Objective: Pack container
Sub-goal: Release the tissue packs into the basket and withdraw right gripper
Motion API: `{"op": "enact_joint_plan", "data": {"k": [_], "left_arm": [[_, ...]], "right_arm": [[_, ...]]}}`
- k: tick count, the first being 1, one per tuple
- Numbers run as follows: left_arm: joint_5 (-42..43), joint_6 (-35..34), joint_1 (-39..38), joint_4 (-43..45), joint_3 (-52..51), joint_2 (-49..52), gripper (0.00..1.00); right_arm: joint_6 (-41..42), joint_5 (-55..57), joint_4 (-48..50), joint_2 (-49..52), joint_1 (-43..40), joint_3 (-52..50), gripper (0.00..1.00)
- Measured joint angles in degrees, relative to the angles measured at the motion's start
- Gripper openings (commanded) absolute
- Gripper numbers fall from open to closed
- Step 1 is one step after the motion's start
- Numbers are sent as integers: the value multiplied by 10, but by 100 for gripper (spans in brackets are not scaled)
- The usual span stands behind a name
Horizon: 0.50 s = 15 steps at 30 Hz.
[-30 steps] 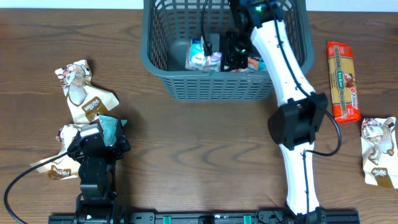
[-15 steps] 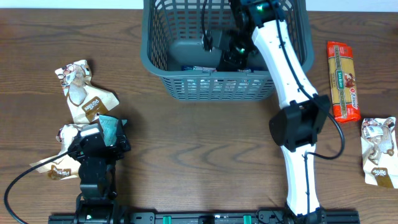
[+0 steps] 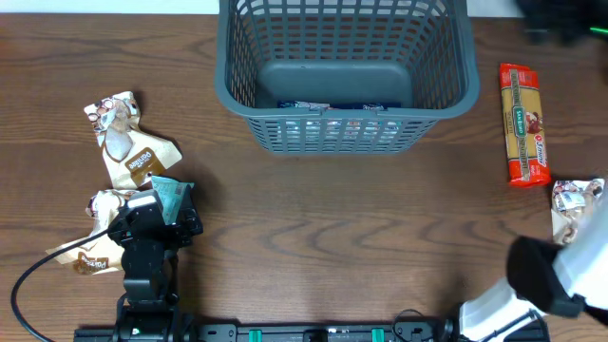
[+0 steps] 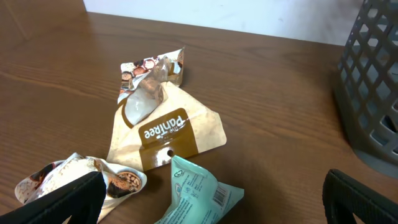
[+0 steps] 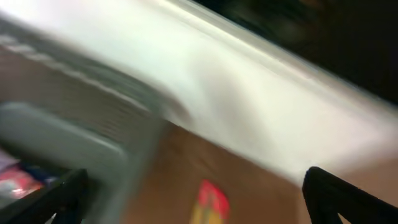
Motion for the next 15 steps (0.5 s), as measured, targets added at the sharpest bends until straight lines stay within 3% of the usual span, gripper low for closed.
{"op": "enact_joint_plan", "data": {"k": [7, 15], "left_arm": [[0, 0, 0, 0, 0, 0, 99], [0, 0, 0, 9, 0, 0, 99]], "right_arm": [[54, 4, -61, 61, -131, -20, 99], [56, 12, -84, 192, -150, -52, 99]]}}
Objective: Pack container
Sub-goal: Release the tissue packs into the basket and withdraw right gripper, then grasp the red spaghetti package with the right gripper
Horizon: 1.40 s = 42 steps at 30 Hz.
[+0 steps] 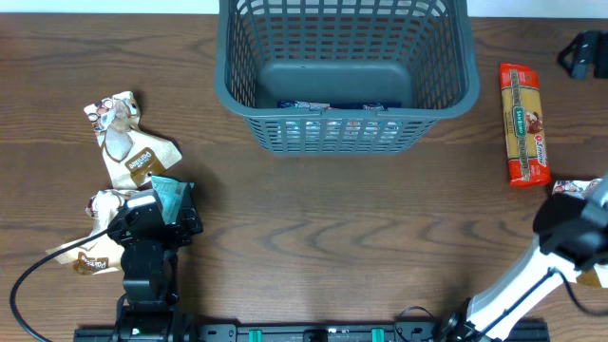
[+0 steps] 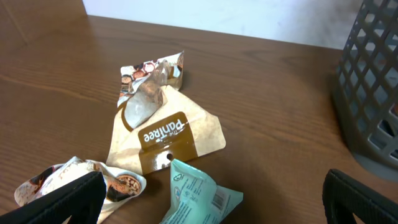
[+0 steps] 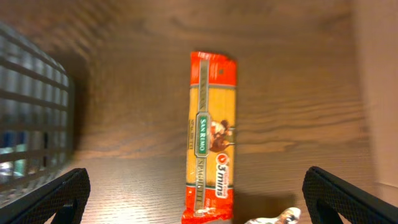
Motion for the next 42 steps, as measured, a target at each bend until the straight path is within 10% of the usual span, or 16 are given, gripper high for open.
{"op": "enact_joint_plan", "data": {"k": [18, 42], "left_arm": [[0, 0, 0, 3, 0, 0, 99], [0, 0, 0, 3, 0, 0, 99]], "right_arm": [[32, 63, -27, 229, 1, -3, 99], [63, 117, 27, 275, 8, -81, 99]]}}
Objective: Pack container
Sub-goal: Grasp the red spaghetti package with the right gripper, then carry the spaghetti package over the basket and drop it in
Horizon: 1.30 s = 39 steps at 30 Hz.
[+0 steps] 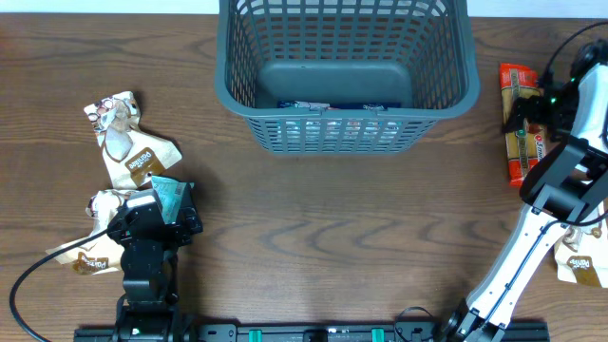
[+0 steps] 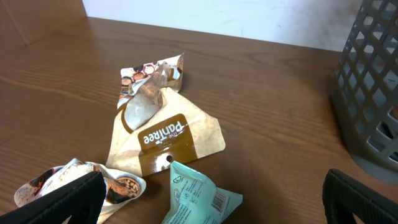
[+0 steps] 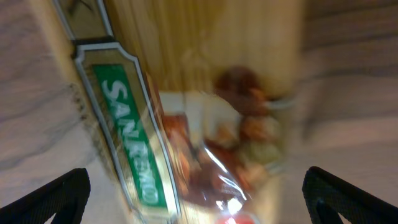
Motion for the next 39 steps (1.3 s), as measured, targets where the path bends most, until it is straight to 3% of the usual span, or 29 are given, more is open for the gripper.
{"op": "enact_joint_plan", "data": {"k": [4, 6, 8, 10, 11, 13, 22, 30, 35, 39], "left_arm": [[0, 0, 0, 0, 0, 0, 99], [0, 0, 0, 0, 0, 0, 99], [0, 0, 0, 0, 0, 0, 99], [0, 0, 0, 0, 0, 0, 99], [0, 0, 0, 0, 0, 0, 99], [0, 0, 0, 0, 0, 0, 99], [0, 0, 0, 0, 0, 0, 99], [0, 0, 0, 0, 0, 0, 99], [0, 0, 0, 0, 0, 0, 99], [0, 0, 0, -6, 0, 0, 99]], "right_arm": [[0, 16, 25, -3, 10, -38, 99], [0, 28, 36, -10, 16, -53, 90], [-3, 30, 40, -15, 20, -64, 72], [-5, 30, 40, -18, 22, -70, 28], [-3, 29, 41, -19, 24, -71, 15], [-3, 24, 40, -22, 25, -72, 1], [-2, -48, 5, -33, 27, -57, 1], [1, -92, -39, -41, 45, 68, 1], [-4, -92, -18, -141, 73, 127, 1], [-60, -91, -9, -269, 126, 157, 1]]}}
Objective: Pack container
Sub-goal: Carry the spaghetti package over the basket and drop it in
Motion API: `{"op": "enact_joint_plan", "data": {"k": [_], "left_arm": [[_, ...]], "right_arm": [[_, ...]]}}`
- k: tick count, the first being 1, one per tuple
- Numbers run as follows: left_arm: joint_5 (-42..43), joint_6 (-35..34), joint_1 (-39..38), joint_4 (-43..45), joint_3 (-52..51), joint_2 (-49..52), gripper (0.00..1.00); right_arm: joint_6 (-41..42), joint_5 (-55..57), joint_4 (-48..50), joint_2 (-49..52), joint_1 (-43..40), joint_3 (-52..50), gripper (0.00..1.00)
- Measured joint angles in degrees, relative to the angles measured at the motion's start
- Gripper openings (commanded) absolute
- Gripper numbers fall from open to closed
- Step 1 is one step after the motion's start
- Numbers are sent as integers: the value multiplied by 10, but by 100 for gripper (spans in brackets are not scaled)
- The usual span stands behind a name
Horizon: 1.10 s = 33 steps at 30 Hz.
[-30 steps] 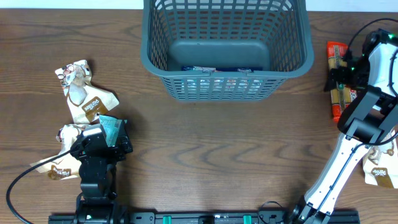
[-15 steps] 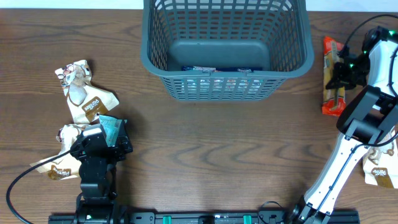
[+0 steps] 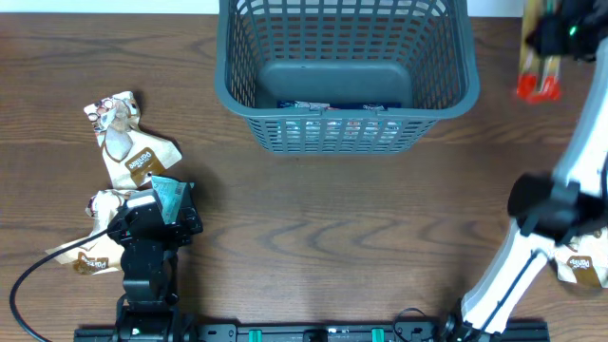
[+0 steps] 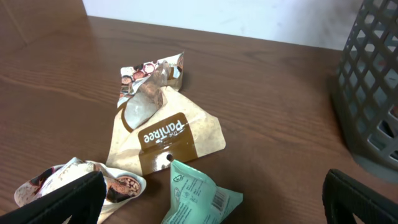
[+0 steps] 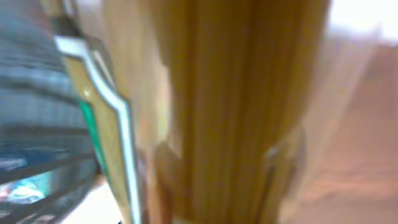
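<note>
The grey mesh basket (image 3: 347,133) stands at the back middle with flat packets (image 3: 328,104) on its floor. My right gripper (image 3: 560,33) is raised at the far right, just past the basket's right rim, shut on the red and yellow spaghetti pack (image 3: 538,78). That pack (image 5: 211,112) fills the blurred right wrist view. My left gripper (image 3: 152,223) rests open at the front left over a teal packet (image 4: 196,199). Its fingers (image 4: 56,199) stand wide apart.
A brown and white pouch (image 4: 165,134) lies left of the basket, beyond the teal packet. A second crumpled pouch (image 4: 68,180) lies by the left fingers. Another pouch (image 3: 579,266) lies at the front right edge, beside the right arm.
The spaghetti pack has left the table right of the basket and now hangs in my right gripper, higher and nearer the basket's rim. The left arm has not moved.
My right arm was low at the front right, its view blurred. Then its camera looked down on the spaghetti pack lying right of the basket. Then it was close over the pack. Now the pack is off the table in that gripper. The left gripper stayed open throughout.
</note>
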Motion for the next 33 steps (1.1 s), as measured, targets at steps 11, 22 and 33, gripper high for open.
{"op": "enact_joint_plan", "data": {"k": [11, 22, 33], "left_arm": [[6, 0, 0, -20, 0, 0, 99], [7, 0, 0, -19, 0, 0, 99], [7, 0, 0, -17, 0, 0, 98]], "right_arm": [[-287, -3, -46, -146, 259, 24, 1], [-434, 18, -50, 0, 312, -3, 1], [-421, 29, -67, 198, 325, -21, 96]]}}
